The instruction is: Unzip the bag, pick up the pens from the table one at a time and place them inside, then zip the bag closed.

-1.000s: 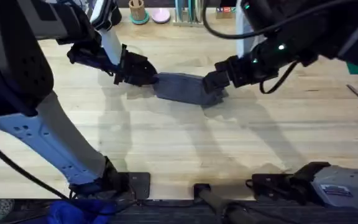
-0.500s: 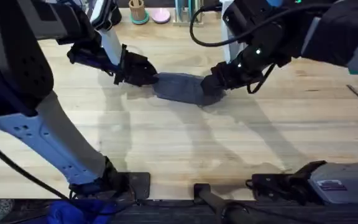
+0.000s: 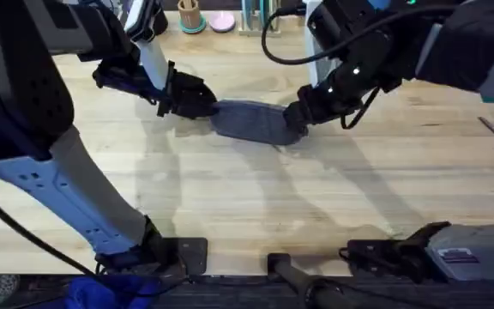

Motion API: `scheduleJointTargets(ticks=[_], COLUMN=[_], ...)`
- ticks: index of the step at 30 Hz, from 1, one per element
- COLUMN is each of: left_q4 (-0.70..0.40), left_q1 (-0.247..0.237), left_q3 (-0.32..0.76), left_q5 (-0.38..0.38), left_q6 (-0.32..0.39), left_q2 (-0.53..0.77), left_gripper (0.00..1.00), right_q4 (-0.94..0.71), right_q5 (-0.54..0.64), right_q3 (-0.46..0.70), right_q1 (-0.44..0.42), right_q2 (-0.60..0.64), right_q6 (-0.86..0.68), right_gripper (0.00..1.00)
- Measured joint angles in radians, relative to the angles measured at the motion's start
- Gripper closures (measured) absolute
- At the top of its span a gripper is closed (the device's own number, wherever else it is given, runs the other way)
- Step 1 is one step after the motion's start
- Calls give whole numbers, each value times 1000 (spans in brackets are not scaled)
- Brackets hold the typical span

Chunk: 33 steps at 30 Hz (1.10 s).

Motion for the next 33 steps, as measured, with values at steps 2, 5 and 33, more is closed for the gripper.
scheduleJointTargets(ticks=[2, 5, 33], left_q4=[0, 0, 0], left_q1=[0, 0, 0], left_q3=[0, 0, 0], left_q5=[0, 0, 0], left_q6=[0, 0, 0], left_q2=[0, 0, 0], left_gripper=[960, 960, 959], right_q4=[0, 0, -31], right_q5=[0, 0, 15], right_q3=[0, 0, 0], right_q1=[0, 0, -1], right_q2=[0, 0, 0], right_q6=[0, 0, -3], right_gripper=[582, 649, 969])
